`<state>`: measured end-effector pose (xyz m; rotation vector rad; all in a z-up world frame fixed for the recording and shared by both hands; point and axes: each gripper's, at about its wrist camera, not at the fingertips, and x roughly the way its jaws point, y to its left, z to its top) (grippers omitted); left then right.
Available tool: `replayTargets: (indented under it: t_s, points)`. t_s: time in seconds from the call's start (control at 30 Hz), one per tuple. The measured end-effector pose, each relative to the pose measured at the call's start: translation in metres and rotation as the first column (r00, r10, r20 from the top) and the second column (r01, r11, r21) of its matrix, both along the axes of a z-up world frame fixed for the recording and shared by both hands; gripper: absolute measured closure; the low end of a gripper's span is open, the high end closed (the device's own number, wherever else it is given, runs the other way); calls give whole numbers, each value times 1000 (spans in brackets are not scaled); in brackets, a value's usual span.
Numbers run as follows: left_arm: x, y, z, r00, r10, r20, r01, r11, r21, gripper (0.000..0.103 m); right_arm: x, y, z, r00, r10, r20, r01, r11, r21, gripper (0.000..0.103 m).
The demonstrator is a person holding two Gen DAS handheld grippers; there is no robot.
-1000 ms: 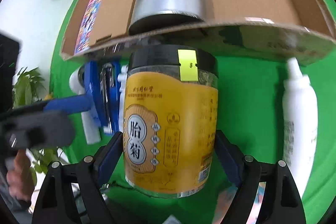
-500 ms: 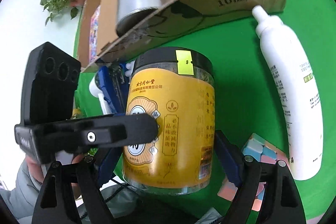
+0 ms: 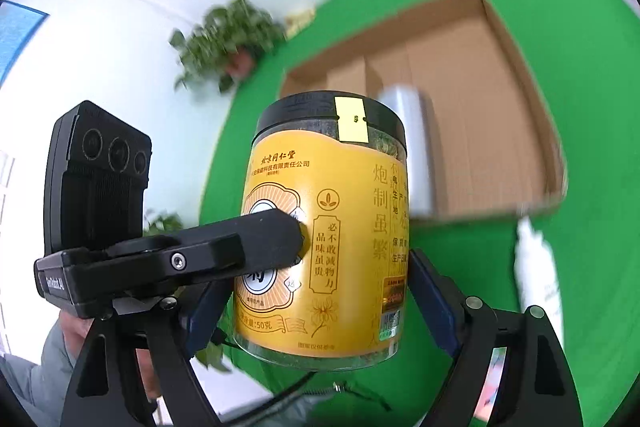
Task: Organize rigid objects
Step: 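Lower the jar into the tray beside the cylinder, open the right gripper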
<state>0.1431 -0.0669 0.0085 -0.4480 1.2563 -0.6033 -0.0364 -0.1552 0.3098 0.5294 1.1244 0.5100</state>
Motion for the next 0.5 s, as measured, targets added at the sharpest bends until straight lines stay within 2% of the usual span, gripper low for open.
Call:
replayTargets:
  t_s: [0.1,0.27,0.5]
  points:
    - [20,-14,6,999,-18,34,17,1000,20,22,14,-7,17,999,-6,40,7,1000,-6,20]
    - [40,-27,4,998,-42,42,40,998,41,22,40,-22,23,1000,-6,25,6,1000,-1,20]
    - [67,-41,-24,998,-37,-45,38,999,27,22,74,-32,-15,999,-21,-47,20,1000,-18,20]
